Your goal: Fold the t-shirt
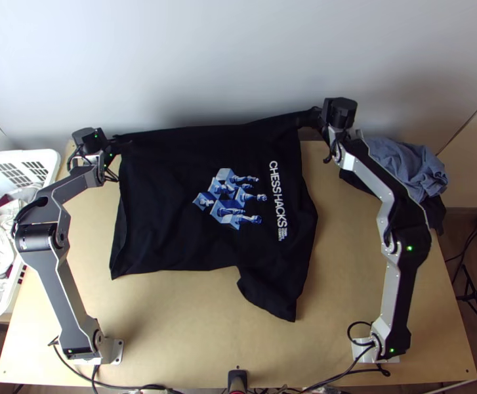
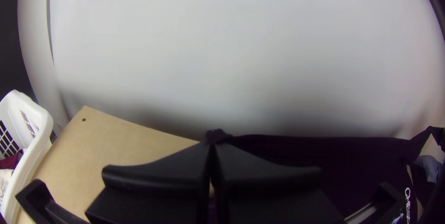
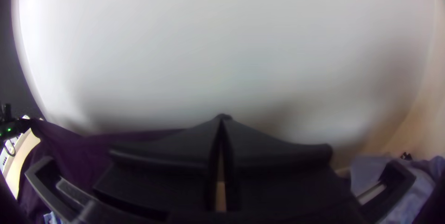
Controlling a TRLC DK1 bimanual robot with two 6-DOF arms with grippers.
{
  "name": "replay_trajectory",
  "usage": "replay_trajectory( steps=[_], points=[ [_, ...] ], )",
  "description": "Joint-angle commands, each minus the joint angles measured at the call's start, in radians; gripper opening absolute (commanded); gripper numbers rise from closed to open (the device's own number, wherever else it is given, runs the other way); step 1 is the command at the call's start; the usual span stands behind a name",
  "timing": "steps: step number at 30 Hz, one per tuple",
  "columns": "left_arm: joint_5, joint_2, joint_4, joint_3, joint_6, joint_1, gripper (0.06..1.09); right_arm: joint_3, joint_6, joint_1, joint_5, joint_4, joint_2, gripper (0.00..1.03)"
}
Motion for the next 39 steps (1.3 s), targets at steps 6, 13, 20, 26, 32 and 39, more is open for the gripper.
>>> replay_trajectory(
  steps=[6, 13, 20, 26, 32, 39],
  points=[
    [0.003, -0.033, -0.040, -0.062, 0.059, 0.006, 0.10, -0.269, -0.020, 0.035, 0.025, -0.032, -0.189, 0.03],
    [0.049, -0.070, -0.058, -0.099, 0.099, 0.006, 0.10, -0.382, -0.022, 0.058, 0.025, -0.087, -0.276, 0.03],
    [0.081, -0.108, -0.099, -0.125, 0.114, 0.021, 0.10, -0.436, -0.028, 0.055, 0.023, -0.141, -0.353, 0.03],
    [0.081, -0.156, -0.099, -0.190, 0.114, 0.044, 0.10, -0.534, -0.026, 0.087, 0.023, -0.161, -0.448, 0.03],
    [0.081, -0.186, -0.095, -0.254, 0.129, 0.053, 0.10, -0.636, -0.023, 0.132, 0.023, -0.186, -0.528, 0.03],
    [0.081, -0.228, -0.083, -0.323, 0.134, 0.055, 0.10, -0.712, -0.015, 0.147, 0.023, -0.216, -0.606, 0.03]
  ],
)
